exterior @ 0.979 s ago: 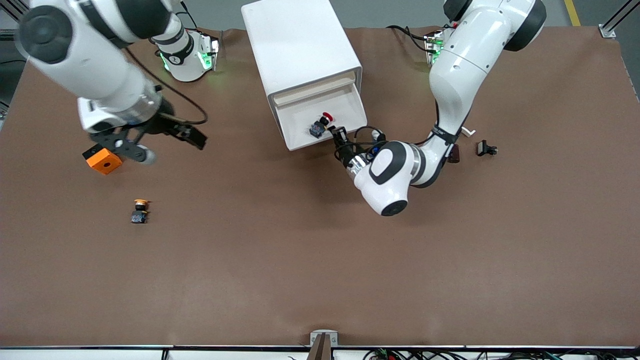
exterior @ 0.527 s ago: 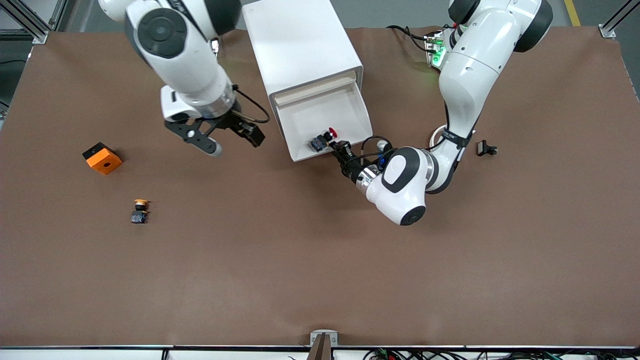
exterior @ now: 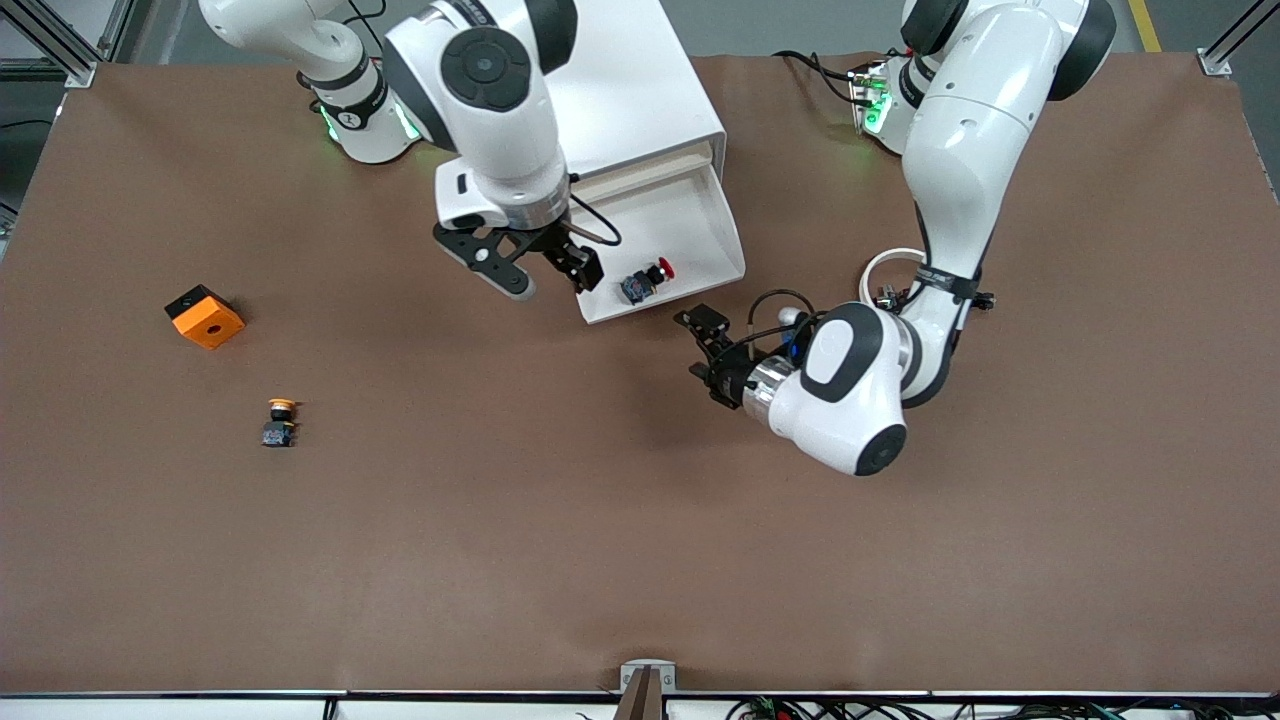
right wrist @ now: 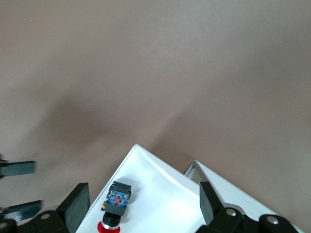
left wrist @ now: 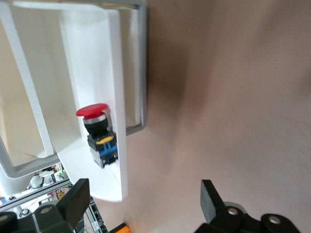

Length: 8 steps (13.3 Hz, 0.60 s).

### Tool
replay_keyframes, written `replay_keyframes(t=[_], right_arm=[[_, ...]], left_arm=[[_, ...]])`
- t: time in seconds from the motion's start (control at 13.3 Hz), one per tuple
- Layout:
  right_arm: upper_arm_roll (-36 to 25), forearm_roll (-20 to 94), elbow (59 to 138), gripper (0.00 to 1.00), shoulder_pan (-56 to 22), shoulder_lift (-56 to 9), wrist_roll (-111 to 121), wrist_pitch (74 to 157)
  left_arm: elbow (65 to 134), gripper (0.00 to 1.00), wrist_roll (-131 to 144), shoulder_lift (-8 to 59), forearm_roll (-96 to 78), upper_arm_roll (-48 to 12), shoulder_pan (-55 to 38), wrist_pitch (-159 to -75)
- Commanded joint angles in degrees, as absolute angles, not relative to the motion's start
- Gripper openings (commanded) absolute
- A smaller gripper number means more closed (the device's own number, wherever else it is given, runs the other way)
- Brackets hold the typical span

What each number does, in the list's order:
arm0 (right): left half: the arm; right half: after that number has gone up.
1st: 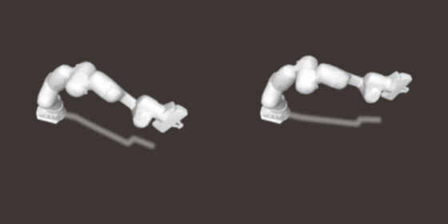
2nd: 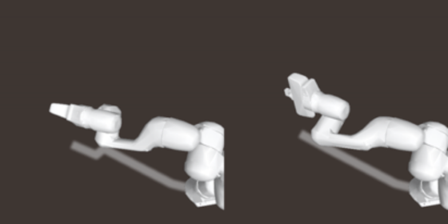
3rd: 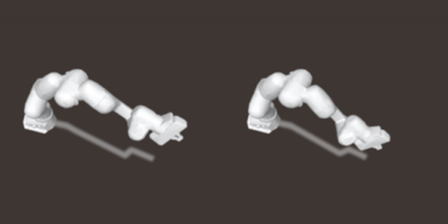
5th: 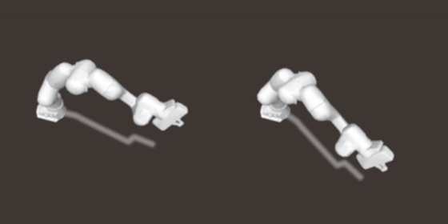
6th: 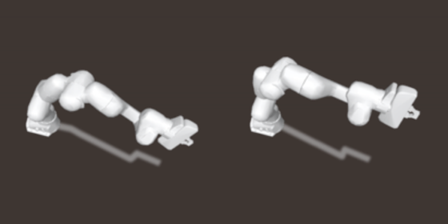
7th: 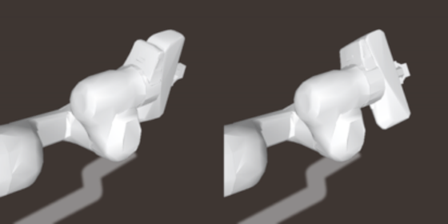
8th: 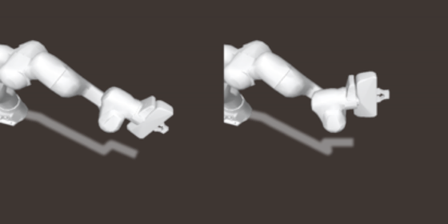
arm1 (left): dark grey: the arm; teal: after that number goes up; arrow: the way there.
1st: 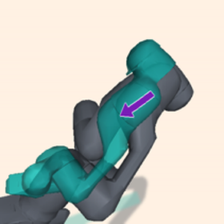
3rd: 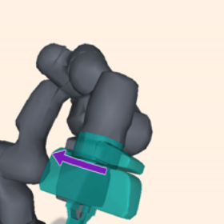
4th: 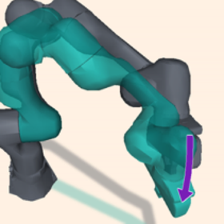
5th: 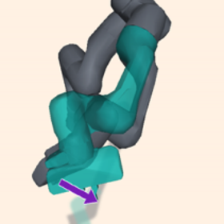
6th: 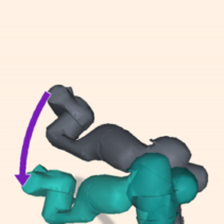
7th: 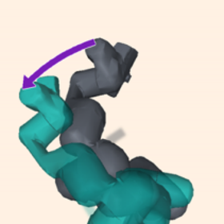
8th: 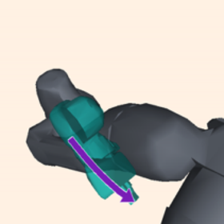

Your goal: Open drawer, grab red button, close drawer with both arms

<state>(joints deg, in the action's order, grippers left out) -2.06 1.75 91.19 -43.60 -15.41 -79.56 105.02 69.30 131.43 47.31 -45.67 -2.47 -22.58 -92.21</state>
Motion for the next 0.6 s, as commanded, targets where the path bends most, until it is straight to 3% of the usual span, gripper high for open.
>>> replay_keyframes(t=[0.0, 0.53], right_arm=[[-2.72, 0.53, 90.0, 1.0, -45.96, -17.57, -85.85, 106.08], [-2.72, -1.23, 90.0, 1.0, -49.74, -22.58, -100.44, 111.17]], left_arm=[[69.17, 1.0, 123.43, 43.43, -41.34, 1.83, -23.46, -91.93], [69.52, 1.0, 107.95, 36.75, -10.94, 3.34, -22.85, -93.16]])
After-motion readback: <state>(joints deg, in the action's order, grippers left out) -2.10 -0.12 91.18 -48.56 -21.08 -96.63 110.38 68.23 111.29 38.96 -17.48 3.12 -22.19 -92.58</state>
